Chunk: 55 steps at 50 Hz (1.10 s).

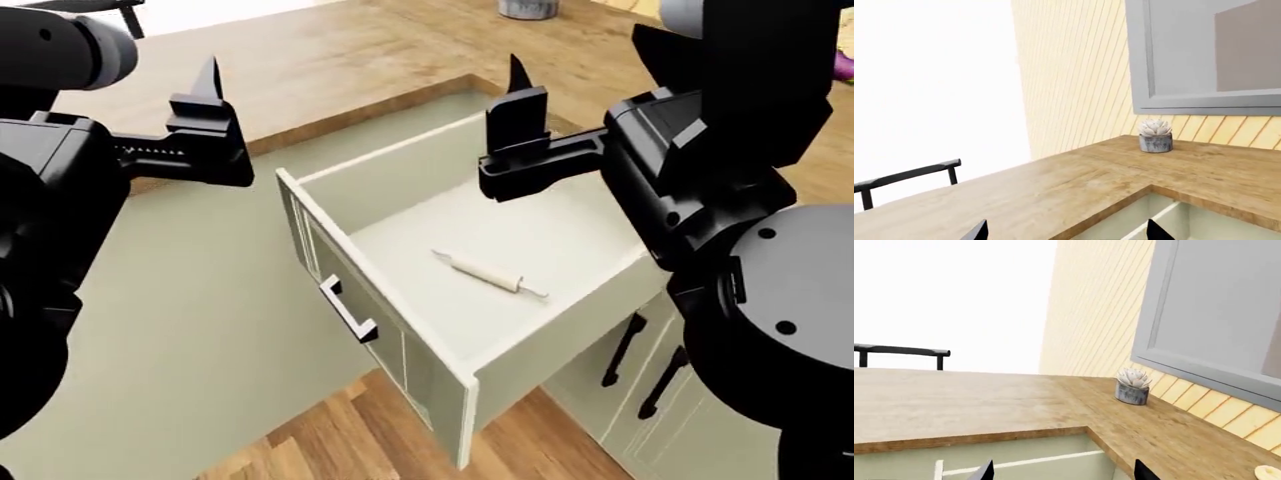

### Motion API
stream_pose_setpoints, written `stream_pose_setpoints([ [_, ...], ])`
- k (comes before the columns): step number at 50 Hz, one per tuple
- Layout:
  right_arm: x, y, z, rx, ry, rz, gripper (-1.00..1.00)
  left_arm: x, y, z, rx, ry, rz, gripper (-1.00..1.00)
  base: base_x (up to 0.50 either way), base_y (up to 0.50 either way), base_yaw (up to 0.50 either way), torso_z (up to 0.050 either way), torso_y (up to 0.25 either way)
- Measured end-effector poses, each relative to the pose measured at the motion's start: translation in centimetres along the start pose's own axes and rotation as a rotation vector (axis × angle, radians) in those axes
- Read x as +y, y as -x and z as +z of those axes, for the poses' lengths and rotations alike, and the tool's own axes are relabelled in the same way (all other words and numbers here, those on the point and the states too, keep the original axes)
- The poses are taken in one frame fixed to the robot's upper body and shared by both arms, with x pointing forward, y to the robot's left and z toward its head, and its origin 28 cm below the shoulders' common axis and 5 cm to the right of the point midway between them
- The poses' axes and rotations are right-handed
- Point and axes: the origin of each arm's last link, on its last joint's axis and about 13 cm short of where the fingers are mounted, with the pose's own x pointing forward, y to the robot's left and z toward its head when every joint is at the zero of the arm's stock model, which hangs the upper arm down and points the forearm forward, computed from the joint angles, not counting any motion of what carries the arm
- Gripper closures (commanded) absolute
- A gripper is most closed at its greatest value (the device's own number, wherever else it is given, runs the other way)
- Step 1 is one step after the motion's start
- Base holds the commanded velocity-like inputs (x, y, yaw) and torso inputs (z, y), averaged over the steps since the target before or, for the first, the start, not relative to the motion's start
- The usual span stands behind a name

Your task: Close the left drawer.

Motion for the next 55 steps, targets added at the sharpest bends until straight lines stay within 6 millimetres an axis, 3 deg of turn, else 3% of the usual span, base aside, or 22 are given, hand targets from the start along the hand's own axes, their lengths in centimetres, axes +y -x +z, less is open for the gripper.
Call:
stream_pose_setpoints([
  [34, 0.12, 0.19, 0.27, -0.015, 0.009, 0.011, -1.00, 0.06, 0.03, 0.10, -0.003, 0.005, 0.004, -1.00, 0.00, 0.00, 0.50, 0.000, 0.000],
  [41, 0.13, 0.12, 0.24, -0.011, -0.005, 0.000, -1.00, 0.10, 0.02, 0.12, -0.004, 0.004, 0.006, -1.00, -0.06, 0.03, 0.00, 0.000, 0.000],
  [55, 0.17, 0.15, 0.27, -0.013, -0.067, 0.002, -1.00, 0.08, 0.02, 0.15, -0.005, 0.002, 0.005, -1.00, 0.46, -0.20, 0.00, 0.000, 0.000],
])
